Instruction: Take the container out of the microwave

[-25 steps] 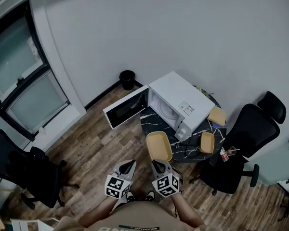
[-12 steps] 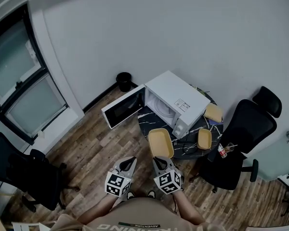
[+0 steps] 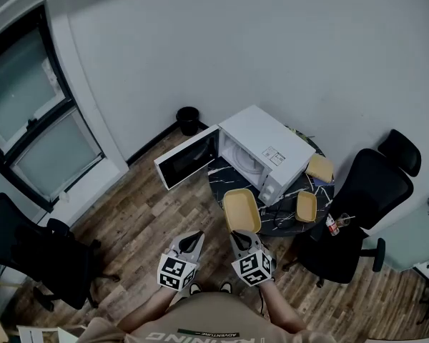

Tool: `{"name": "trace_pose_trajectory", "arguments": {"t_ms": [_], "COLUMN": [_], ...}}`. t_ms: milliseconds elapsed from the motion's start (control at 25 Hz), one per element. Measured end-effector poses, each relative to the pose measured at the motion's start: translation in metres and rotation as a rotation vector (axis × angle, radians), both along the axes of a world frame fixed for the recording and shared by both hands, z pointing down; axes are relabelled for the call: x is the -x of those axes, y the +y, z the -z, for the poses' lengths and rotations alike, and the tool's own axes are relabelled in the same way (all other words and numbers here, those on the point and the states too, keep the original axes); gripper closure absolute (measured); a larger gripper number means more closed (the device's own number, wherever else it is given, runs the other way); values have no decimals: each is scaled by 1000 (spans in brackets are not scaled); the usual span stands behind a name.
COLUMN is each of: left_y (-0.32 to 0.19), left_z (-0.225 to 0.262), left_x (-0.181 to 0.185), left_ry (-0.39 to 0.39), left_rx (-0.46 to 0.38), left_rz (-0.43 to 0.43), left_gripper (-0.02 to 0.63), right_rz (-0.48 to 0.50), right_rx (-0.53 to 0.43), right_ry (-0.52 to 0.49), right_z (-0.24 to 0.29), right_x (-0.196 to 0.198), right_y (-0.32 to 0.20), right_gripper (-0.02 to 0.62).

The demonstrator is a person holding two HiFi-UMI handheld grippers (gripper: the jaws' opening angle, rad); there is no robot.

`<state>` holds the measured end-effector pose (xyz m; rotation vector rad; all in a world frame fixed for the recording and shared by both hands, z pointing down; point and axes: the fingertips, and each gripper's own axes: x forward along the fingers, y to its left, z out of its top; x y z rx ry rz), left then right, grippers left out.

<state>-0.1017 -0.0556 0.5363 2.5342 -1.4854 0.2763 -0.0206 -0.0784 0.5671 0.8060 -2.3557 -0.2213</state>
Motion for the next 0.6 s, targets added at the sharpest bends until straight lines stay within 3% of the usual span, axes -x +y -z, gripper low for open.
{"name": "trace_pose_trajectory", "arguments": {"t_ms": [600], "left_y": [1], "left_z": [-11], "left_x": [17], "left_ry": [9], "left_rx": [12], "left_rz": [55], "left_gripper": [600], "right_rz": [-5], "right_rx": [18], "right_ry": [3], "right_z": [-9], "right_x": [4], "right_y": [-8], "right_gripper": [586]}}
